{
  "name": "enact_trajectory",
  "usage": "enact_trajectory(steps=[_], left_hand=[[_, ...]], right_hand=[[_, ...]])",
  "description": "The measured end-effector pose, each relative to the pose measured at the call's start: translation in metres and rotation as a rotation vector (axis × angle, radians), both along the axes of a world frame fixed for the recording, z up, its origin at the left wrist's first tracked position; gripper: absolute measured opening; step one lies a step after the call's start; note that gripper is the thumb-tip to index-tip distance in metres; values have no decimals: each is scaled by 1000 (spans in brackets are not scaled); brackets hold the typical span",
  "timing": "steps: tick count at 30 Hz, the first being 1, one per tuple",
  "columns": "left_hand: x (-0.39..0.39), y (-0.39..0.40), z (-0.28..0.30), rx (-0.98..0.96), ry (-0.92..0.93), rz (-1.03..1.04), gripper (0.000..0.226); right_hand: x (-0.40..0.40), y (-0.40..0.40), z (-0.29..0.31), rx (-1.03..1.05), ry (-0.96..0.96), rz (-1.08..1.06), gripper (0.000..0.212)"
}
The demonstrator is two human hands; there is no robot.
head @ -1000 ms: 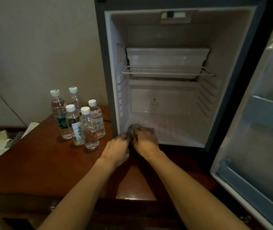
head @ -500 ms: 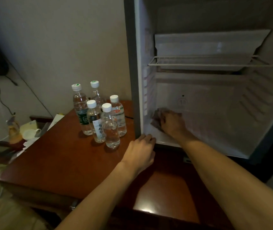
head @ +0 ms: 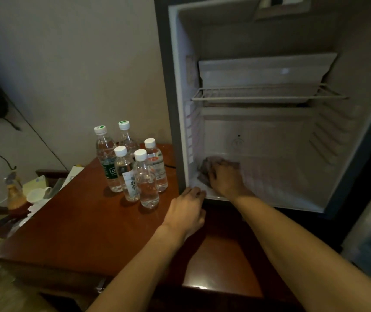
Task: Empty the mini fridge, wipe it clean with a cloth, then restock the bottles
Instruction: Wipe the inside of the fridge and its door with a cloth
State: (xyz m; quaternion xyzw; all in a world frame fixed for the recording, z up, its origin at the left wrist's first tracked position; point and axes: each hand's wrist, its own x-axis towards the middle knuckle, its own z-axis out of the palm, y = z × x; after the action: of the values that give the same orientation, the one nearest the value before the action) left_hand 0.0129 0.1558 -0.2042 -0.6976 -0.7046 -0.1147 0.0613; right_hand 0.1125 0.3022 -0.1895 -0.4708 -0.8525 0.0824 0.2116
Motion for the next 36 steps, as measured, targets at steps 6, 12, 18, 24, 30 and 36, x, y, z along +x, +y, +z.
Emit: enact_trajectory(steps=[6,12,18,24,30,36], left_hand=[[9,-9,11,-65,22,36,46],[16,-13,15,-121,77,66,48],[9,-7,8,-89,89,41,56],[0,-4,-3,-24,51,4,65],[-3,-2,-4,-24,34,-21,70],[0,-3,-4,-21,32,-8,69]], right_hand=[[15,-50,-13,-62,7,15,33],[25,-68,-19,-26,44,10,32],[17,-43,-11,-16,35,-18,32],[5,-1,7,22,52,17,32],[-8,38,15,-62,77,15,27],[-5,26,13,-59,78,2,31]])
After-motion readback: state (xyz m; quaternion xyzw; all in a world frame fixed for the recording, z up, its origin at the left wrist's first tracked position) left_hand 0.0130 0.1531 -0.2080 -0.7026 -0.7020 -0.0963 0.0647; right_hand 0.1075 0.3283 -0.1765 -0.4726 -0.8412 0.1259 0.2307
